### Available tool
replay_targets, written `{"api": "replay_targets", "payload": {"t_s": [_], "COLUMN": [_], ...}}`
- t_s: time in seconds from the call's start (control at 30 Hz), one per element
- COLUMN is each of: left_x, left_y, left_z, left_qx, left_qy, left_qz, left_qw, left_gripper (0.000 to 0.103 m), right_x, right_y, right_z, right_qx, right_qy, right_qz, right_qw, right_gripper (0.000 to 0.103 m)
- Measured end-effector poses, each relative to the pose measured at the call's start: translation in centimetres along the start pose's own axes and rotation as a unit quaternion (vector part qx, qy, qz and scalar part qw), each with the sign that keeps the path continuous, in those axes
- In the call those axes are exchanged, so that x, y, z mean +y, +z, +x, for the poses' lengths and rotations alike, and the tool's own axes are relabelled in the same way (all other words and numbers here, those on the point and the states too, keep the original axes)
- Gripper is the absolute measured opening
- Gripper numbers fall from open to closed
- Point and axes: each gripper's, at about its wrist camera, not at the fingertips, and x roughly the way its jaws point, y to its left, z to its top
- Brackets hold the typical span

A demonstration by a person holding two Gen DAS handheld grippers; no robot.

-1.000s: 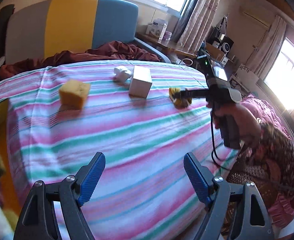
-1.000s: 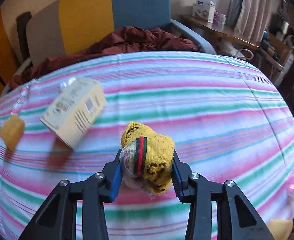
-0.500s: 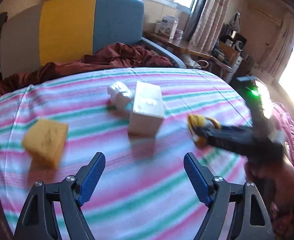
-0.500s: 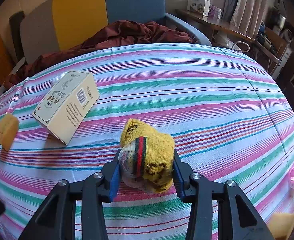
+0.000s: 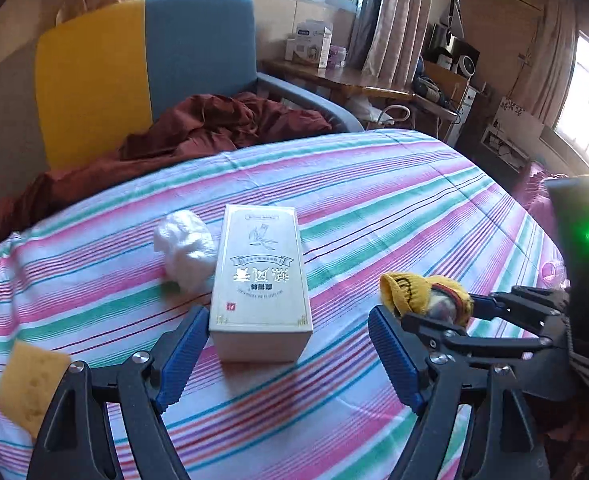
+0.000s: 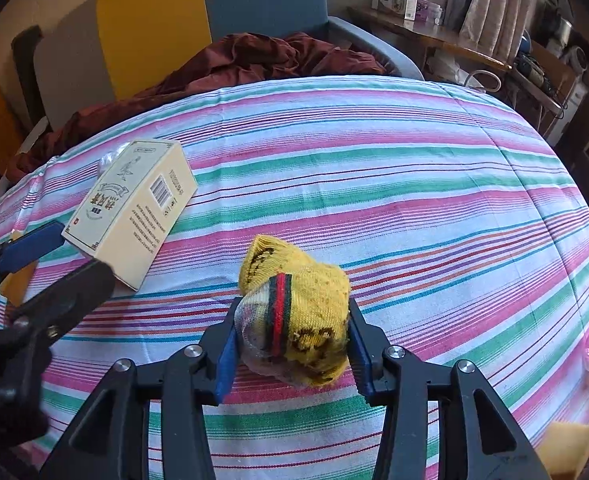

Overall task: Organize objects
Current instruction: 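Grasp the yellow knit sock with the right tool while the left tool grasps the white box, then carry the white box and yellow sock toward the gold tray with both tools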

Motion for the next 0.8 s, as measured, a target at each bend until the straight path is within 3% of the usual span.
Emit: {"api": "replay_targets", "payload": {"t_s": [0.2, 0.23, 0.3, 0.37, 0.6, 0.8], "left_x": [1.3, 1.6, 2.3, 2.9, 3.4, 2.3], "left_y": [0.5, 0.4, 0.1, -0.6, -2.3, -4.4], "left_z": [1.8, 2.1, 2.6, 2.7, 1.0, -1.1], "left_qx": [-0.004, -0.003, -0.001, -0.006, -0.022, -0.029], "left_qy": [0.007, 0.009, 0.012, 0.009, -0.017, -0.01], "left_qz": [-0.044, -0.052, -0.07, -0.076, -0.082, -0.051], "left_qw": [0.999, 0.9986, 0.9975, 0.997, 0.9962, 0.9982], "left_gripper": [0.08, 0.077, 0.059, 0.053, 0.052, 0.052], "right_x": [0.0, 0.0, 0.0, -0.2, -0.9, -0.9], "right_y": [-0.1, -0.1, 0.0, 0.0, -0.2, -0.3], "right_z": [0.1, 0.1, 0.1, 0.1, 0.7, 0.3], "right_qx": [0.002, 0.002, 0.002, 0.004, 0.01, 0.002], "right_qy": [0.004, 0.004, 0.005, 0.007, 0.022, 0.028], "right_qz": [0.009, 0.01, 0.011, 0.014, 0.038, 0.04], "right_qw": [1.0, 1.0, 1.0, 1.0, 0.999, 0.999], "right_gripper": [0.048, 0.048, 0.048, 0.048, 0.051, 0.047]}}
